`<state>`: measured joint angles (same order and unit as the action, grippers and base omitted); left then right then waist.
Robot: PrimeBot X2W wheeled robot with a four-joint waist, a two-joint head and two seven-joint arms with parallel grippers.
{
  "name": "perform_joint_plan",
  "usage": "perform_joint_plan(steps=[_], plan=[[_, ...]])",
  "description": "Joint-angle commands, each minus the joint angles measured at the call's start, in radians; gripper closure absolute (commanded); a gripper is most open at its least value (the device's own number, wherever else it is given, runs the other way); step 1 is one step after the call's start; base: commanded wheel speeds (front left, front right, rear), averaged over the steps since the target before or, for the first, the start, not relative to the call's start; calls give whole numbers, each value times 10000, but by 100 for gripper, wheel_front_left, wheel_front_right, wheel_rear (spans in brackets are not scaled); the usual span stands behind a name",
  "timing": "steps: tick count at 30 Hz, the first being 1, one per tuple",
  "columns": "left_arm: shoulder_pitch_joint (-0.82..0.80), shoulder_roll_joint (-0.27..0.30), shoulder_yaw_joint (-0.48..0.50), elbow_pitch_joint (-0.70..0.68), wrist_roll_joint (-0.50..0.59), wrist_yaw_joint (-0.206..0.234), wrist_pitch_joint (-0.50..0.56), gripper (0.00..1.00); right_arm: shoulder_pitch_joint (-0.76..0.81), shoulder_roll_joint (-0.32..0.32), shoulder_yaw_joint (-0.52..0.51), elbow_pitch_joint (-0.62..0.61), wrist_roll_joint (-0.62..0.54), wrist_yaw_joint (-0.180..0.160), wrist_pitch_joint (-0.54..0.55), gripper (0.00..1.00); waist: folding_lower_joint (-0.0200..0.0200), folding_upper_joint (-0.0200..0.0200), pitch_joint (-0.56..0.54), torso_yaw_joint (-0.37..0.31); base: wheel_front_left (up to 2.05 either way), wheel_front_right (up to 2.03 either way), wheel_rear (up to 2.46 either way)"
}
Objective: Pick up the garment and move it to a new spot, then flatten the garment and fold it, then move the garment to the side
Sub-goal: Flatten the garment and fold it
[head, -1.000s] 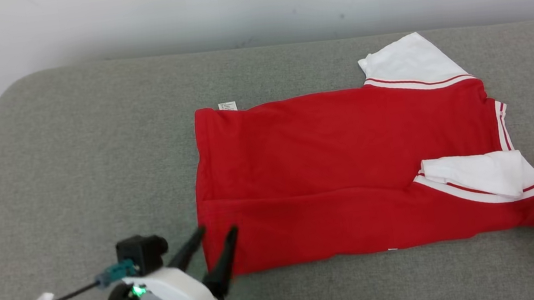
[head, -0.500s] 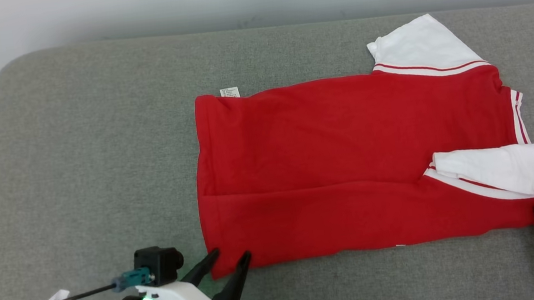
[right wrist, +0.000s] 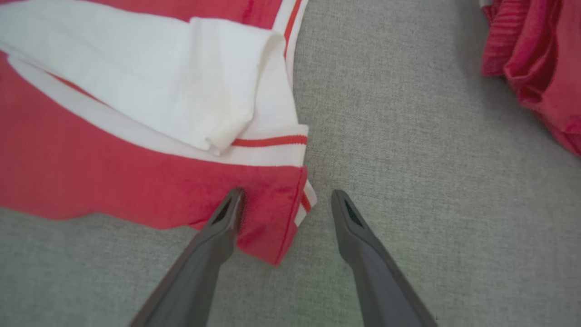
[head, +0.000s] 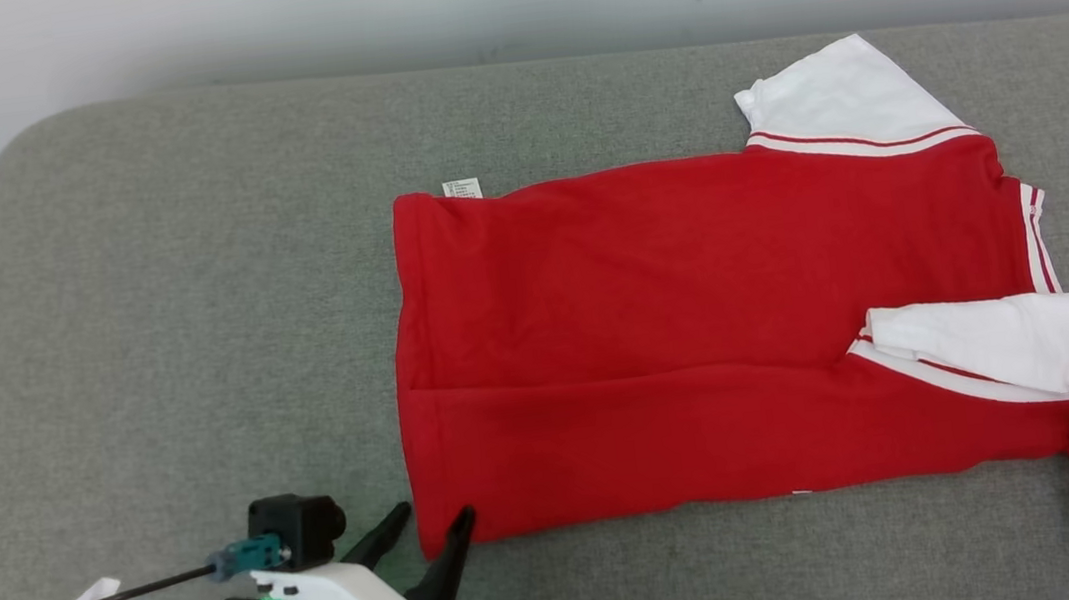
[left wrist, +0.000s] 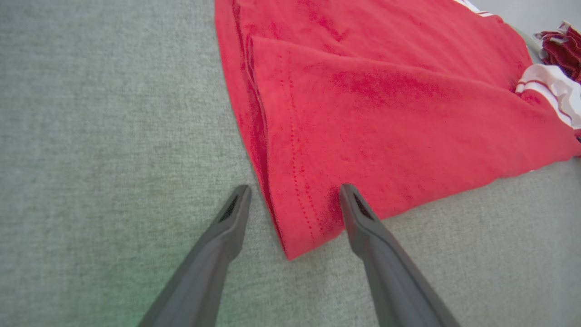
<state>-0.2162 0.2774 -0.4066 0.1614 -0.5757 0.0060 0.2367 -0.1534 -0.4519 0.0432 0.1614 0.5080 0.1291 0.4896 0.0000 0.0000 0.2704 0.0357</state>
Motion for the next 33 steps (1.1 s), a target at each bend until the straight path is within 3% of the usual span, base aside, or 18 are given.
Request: perform_joint_plan(steps=[1,9,11,12,13,14,15,16,17,18,24,33], plan=[[123,18,-67,80,-38,-34,103,0,-48,-63,25,40,132,24,3,0,0,0,18,-8,0,0,0],[-167,-499,-604,312,-423,-484,431,0,-250,150,645,236,483,26,346,0,0,0,199,-74,0,0,0],[-258,-609,-676,430,-480,-580,480,53,-366,203,752,330,484,26,345,0,0,0,220,-80,0,0,0],[-304,-659,-685,482,-495,-626,460,69,-443,221,843,335,499,27,298,0,0,0,224,-81,0,0,0],[-352,-671,-687,548,-523,-625,435,95,-504,259,843,398,556,29,251,0,0,0,219,-84,0,0,0],[-400,-671,-686,604,-550,-669,413,100,-566,281,878,459,605,29,236,0,0,0,217,-86,0,0,0],[-439,-684,-684,645,-598,-707,396,100,-648,306,935,511,643,29,206,15,0,0,222,-88,0,0,0],[-473,-700,-671,691,-688,-746,395,100,-725,324,961,567,693,29,179,58,0,0,228,-86,0,0,0],[-515,-708,-675,746,-749,-801,418,100,-789,323,979,635,734,29,134,85,0,0,225,-76,0,0,0],[-552,-713,-683,798,-812,-845,430,100,-825,315,1017,688,763,29,70,100,0,0,207,-63,0,0,0],[-519,-505,-408,833,-1276,-993,398,100,-734,-57,1073,714,1387,24,-174,100,0,0,-39,0,0,0,0],[853,390,-259,-737,-2047,-1068,1081,100,637,-1666,786,-251,2853,0,298,100,0,0,-701,-43,0,0,0]])
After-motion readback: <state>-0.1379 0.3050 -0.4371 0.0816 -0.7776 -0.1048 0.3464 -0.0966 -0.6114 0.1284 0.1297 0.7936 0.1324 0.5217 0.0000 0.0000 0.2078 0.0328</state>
